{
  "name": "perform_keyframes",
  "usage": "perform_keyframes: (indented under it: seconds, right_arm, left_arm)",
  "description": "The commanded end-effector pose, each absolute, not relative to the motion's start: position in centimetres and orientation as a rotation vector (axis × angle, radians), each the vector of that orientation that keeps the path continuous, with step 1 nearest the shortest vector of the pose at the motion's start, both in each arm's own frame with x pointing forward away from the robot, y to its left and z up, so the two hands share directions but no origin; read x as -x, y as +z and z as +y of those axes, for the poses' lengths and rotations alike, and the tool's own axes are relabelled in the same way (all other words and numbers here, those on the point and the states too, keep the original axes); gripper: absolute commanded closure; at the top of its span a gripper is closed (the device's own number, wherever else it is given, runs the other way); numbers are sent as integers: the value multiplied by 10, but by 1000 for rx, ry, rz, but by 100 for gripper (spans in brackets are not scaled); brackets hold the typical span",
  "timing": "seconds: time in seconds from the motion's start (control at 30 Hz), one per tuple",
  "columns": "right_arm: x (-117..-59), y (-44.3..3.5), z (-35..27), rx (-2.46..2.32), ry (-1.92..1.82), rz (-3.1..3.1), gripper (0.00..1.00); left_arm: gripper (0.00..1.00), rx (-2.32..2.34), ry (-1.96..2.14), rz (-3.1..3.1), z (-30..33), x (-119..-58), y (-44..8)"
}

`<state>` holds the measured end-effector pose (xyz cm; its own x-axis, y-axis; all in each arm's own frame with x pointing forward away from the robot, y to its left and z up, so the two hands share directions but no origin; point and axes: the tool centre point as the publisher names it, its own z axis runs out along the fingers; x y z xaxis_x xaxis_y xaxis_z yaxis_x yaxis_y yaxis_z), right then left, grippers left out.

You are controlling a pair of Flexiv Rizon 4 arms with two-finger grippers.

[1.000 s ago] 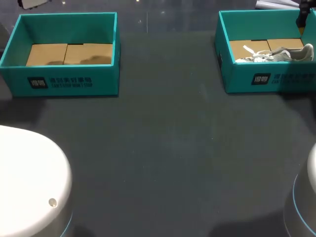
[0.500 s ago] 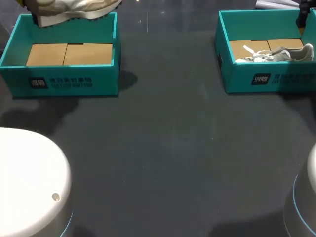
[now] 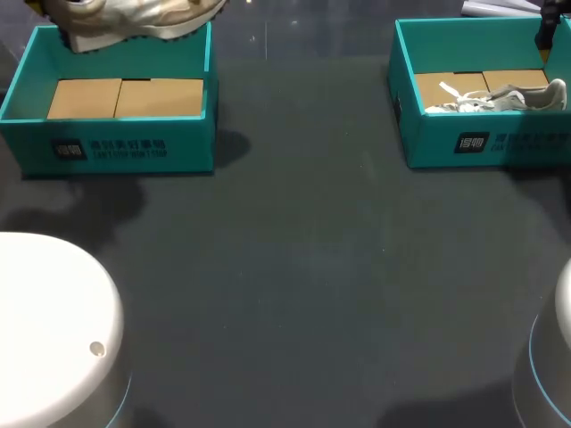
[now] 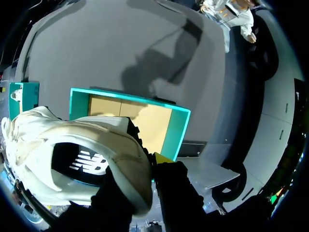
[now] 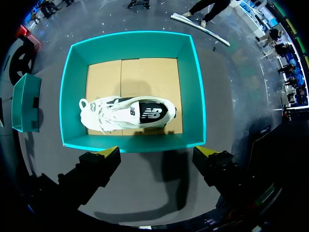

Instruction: Take the shoe out of the shoebox, open the shoe tongue, remove and reinsert the insole, then place the shoe into the shoebox

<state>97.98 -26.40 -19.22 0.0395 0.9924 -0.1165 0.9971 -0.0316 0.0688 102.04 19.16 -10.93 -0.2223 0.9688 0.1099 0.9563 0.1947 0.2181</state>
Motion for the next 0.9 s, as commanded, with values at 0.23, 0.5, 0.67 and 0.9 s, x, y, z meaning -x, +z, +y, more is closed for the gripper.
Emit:
perform_keyframes:
  seconds: [0.23, 0.5, 0.67, 0.9]
  right_arm:
    - [-980, -192, -264, -2167, -55, 2090, 0]
    - [-980, -192, -264, -2167, -55, 2090, 0]
    - [-980, -192, -264, -2167, -55, 2090, 0]
    - [-980, -192, -264, -2167, -55, 2090, 0]
  left_arm:
    - [100, -1911, 522, 2302, 149, -963, -106]
    - [100, -1996, 488, 2288, 121, -927, -112]
    - [100, -2052, 445, 2297, 110, -916, -116]
    - [100, -2052, 445, 2297, 110, -916, -116]
